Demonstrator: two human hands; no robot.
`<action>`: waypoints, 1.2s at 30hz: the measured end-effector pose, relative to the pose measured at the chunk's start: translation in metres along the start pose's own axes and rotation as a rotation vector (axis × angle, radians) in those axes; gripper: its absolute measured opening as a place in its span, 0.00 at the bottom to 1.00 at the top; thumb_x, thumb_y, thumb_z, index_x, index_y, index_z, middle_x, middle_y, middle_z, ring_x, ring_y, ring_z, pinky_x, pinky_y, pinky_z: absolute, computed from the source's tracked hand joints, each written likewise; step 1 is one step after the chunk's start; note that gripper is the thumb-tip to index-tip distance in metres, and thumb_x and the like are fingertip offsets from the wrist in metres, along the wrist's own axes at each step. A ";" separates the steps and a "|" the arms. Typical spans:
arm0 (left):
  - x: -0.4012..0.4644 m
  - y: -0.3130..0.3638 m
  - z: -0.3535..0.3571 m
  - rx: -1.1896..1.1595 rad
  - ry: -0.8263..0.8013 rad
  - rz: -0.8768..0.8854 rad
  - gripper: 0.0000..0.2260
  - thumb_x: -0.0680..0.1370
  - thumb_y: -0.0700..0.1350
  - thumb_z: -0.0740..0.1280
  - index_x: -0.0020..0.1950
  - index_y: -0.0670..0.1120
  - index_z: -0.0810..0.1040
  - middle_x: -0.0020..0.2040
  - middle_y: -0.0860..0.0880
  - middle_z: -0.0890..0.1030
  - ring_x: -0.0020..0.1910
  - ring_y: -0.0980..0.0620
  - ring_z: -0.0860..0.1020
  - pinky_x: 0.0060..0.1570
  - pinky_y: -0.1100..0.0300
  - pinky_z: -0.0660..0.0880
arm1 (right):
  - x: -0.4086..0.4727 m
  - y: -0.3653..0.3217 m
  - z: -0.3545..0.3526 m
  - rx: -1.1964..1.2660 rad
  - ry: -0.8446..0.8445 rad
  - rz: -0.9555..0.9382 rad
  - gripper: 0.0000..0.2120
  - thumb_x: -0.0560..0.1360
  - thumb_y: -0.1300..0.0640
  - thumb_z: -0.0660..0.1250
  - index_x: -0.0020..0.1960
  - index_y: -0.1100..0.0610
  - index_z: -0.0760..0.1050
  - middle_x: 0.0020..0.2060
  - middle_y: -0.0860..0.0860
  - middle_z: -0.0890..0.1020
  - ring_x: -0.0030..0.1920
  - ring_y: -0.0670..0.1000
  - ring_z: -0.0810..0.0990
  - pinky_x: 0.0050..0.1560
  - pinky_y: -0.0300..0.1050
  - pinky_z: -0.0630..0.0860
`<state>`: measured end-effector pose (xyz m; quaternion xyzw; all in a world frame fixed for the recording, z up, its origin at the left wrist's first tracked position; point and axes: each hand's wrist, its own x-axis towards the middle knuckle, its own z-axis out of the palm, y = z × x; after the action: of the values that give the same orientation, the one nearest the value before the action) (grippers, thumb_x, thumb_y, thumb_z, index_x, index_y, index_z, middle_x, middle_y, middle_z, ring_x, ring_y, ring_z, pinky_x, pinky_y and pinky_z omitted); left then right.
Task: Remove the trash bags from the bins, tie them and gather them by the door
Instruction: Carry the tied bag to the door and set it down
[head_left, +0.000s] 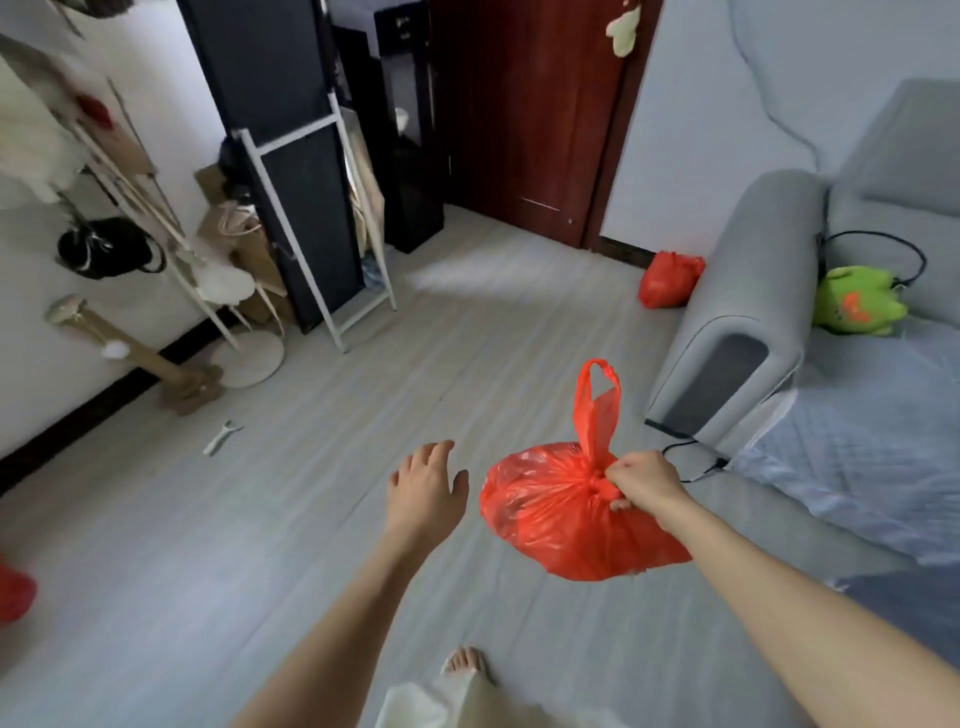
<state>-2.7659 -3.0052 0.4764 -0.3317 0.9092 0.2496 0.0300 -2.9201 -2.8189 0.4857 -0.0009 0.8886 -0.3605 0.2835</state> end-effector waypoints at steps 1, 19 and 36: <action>0.036 0.009 -0.010 0.014 0.007 0.029 0.22 0.79 0.51 0.57 0.72 0.48 0.61 0.72 0.48 0.66 0.70 0.46 0.64 0.68 0.52 0.61 | 0.024 -0.022 -0.007 0.030 0.027 0.010 0.11 0.69 0.64 0.61 0.30 0.56 0.74 0.25 0.51 0.77 0.22 0.53 0.78 0.27 0.38 0.72; 0.588 0.253 -0.054 0.145 -0.035 0.255 0.24 0.79 0.49 0.57 0.74 0.48 0.57 0.74 0.46 0.60 0.74 0.46 0.57 0.72 0.47 0.54 | 0.502 -0.247 -0.145 -0.006 0.112 -0.135 0.09 0.72 0.63 0.66 0.52 0.62 0.78 0.46 0.60 0.84 0.39 0.56 0.82 0.53 0.50 0.77; 1.094 0.470 -0.020 0.293 -0.183 0.471 0.27 0.80 0.47 0.54 0.76 0.49 0.46 0.78 0.46 0.49 0.77 0.46 0.47 0.75 0.46 0.48 | 0.950 -0.399 -0.282 -0.066 0.374 0.092 0.08 0.74 0.58 0.64 0.48 0.63 0.75 0.48 0.64 0.83 0.51 0.62 0.81 0.51 0.51 0.74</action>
<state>-3.9055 -3.3498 0.4571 -0.0798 0.9811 0.1447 0.1008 -3.9403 -3.1288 0.4272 0.0976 0.9363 -0.3115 0.1296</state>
